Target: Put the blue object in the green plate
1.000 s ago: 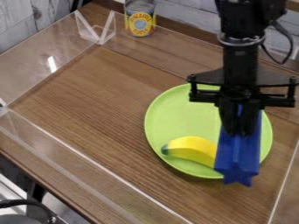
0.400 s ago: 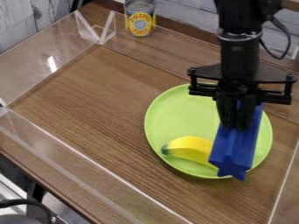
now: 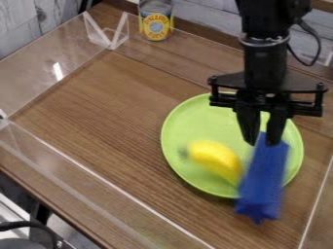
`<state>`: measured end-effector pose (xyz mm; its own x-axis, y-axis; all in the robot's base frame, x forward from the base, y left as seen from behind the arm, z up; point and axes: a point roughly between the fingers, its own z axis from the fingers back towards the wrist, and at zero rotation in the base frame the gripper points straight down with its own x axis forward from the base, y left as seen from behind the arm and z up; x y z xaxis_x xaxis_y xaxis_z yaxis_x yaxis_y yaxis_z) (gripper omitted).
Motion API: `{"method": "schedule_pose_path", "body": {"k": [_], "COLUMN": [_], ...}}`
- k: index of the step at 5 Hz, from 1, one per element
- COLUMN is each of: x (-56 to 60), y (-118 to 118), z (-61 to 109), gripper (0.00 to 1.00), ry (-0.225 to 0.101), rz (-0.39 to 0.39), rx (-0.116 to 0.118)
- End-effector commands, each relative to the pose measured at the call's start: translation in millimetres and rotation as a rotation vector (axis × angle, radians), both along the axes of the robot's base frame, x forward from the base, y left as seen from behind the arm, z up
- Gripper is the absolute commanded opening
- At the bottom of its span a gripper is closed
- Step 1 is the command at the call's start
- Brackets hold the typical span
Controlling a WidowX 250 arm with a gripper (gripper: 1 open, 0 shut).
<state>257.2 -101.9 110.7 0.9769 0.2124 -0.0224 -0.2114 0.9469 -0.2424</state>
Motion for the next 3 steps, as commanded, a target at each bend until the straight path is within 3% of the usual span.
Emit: {"method": "schedule_pose_path", "body": {"k": [1,2,3], "x": [13.7,12.3,1.9], "y": [3,-2,-13], "z": [18.2,14.5,13.8], "gripper": [0.00,0.00,1.00], "ry": [-0.054,-0.057,-0.053], "rz": [-0.022,-0.050,-0.090], "rx": [-0.003,-0.001,-0.003]}}
